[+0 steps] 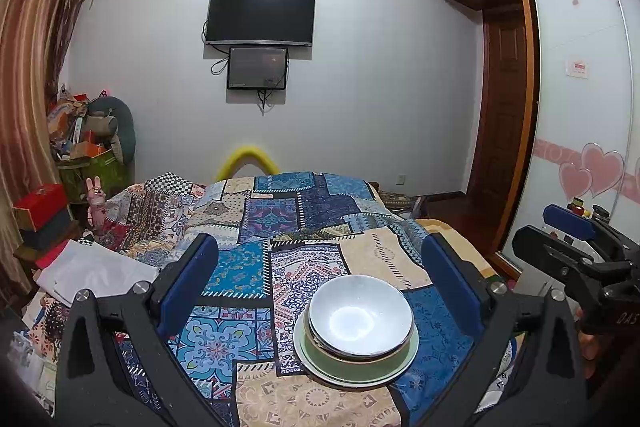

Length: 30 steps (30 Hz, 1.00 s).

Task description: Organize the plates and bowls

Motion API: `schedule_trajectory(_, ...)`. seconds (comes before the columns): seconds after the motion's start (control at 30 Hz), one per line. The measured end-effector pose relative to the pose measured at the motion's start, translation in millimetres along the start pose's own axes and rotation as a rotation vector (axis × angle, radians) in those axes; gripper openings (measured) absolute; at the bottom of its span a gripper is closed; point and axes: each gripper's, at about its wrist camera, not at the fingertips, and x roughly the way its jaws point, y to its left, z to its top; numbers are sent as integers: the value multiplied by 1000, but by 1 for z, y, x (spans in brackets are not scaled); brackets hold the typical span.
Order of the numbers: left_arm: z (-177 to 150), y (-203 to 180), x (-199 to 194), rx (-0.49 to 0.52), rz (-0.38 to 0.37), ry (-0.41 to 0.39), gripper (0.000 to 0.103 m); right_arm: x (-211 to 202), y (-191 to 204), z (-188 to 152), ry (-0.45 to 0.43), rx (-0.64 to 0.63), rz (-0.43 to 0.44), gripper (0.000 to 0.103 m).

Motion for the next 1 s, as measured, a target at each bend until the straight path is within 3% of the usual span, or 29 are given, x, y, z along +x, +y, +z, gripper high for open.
schedule_trajectory(1.0, 0, 4, 6, -16, -37, 19, 103, 3, -1, 0, 11, 2, 2, 103)
